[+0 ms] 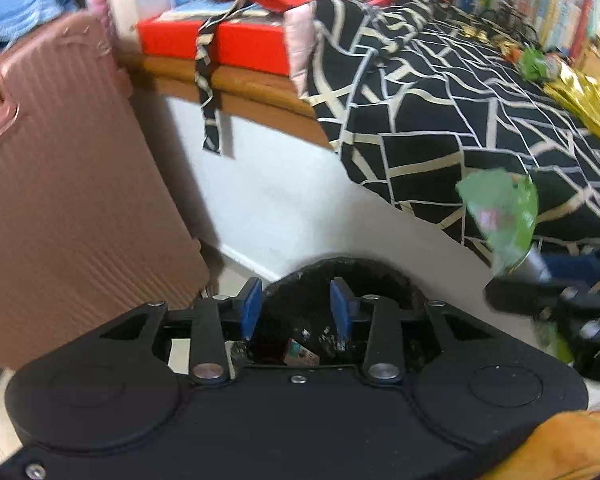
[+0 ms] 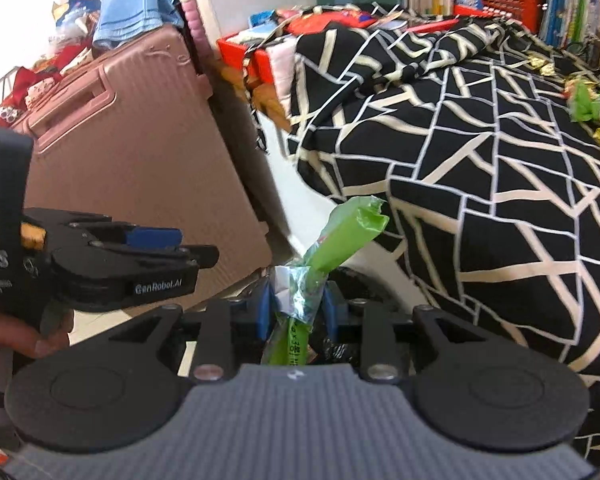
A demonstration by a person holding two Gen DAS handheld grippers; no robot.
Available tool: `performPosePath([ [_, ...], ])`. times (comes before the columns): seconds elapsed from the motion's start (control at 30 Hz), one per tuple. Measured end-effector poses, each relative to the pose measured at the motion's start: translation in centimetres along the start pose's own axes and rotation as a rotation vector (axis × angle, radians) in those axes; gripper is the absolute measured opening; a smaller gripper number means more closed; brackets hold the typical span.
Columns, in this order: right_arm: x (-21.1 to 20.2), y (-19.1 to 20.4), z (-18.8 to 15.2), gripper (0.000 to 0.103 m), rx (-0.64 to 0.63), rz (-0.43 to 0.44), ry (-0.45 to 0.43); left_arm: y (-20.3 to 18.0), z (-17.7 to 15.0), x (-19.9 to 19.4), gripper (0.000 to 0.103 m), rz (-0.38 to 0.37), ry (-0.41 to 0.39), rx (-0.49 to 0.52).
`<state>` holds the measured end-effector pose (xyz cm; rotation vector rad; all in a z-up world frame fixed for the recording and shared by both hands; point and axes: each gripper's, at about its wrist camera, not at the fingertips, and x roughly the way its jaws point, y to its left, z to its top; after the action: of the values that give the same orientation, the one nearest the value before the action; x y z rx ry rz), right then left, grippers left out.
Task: Collect trash
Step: 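Carry both held wrappers down to the black trash bin and release them, then move both open tools back over the bed toward the remaining snacks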
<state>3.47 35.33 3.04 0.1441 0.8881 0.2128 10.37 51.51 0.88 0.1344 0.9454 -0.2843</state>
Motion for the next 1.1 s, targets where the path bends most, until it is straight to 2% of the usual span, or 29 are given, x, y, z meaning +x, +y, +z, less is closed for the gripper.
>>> performPosePath([
  [0.1,0.7,0.6,0.1,0.033,-0.024,-0.007,0.021,0.5,0.2,-0.7,0.036,-0.009,-0.017,-0.046],
  [0.13,0.8,0.7,0.2,0.038,-0.027,-0.009,0.024,0.6,0.2,-0.8,0.036,-0.008,-0.027,-0.038],
  [0.17,0.9,0.8,0.2,0.052,-0.028,-0.019,0.027,0.5,0.1,-0.9,0.036,-0.007,-0.034,-0.024],
  [0.2,1.1,0.9,0.3,0.060,-0.030,-0.039,0.027,0.4,0.1,-0.9,0.036,-0.005,-0.035,-0.007],
  [0.23,1.2,1.0,0.3,0.079,-0.036,-0.053,0.025,0.4,0.0,-0.9,0.036,-0.002,-0.030,0.006],
  [0.27,1.3,1.1,0.4,0.092,-0.047,-0.070,0.022,0.4,-0.1,-0.9,0.036,0.001,-0.028,0.008],
  [0.53,1.1,0.9,0.9,0.093,-0.070,-0.127,-0.001,1.5,-0.8,-1.5,0.041,0.021,-0.043,-0.037],
  [0.6,0.9,0.7,0.9,0.094,-0.058,-0.131,-0.009,1.7,-0.9,-1.6,0.048,0.024,-0.047,-0.041],
  [0.67,0.6,0.5,0.9,0.100,-0.044,-0.133,-0.026,1.7,-0.9,-1.9,0.056,0.032,-0.062,-0.039],
  [0.77,-0.3,-0.2,0.9,0.103,-0.003,-0.134,-0.069,1.5,-0.5,-2.4,0.061,0.031,-0.089,-0.022],
  [0.9,-2.1,-1.1,1.4,0.103,0.019,-0.153,-0.108,0.9,0.8,-3.8,0.063,-0.004,-0.114,0.003],
  [1.1,-7.9,-3.1,2.9,0.103,0.069,-0.172,-0.222,-0.9,4.0,-8.2,0.065,-0.129,-0.238,0.081],
])
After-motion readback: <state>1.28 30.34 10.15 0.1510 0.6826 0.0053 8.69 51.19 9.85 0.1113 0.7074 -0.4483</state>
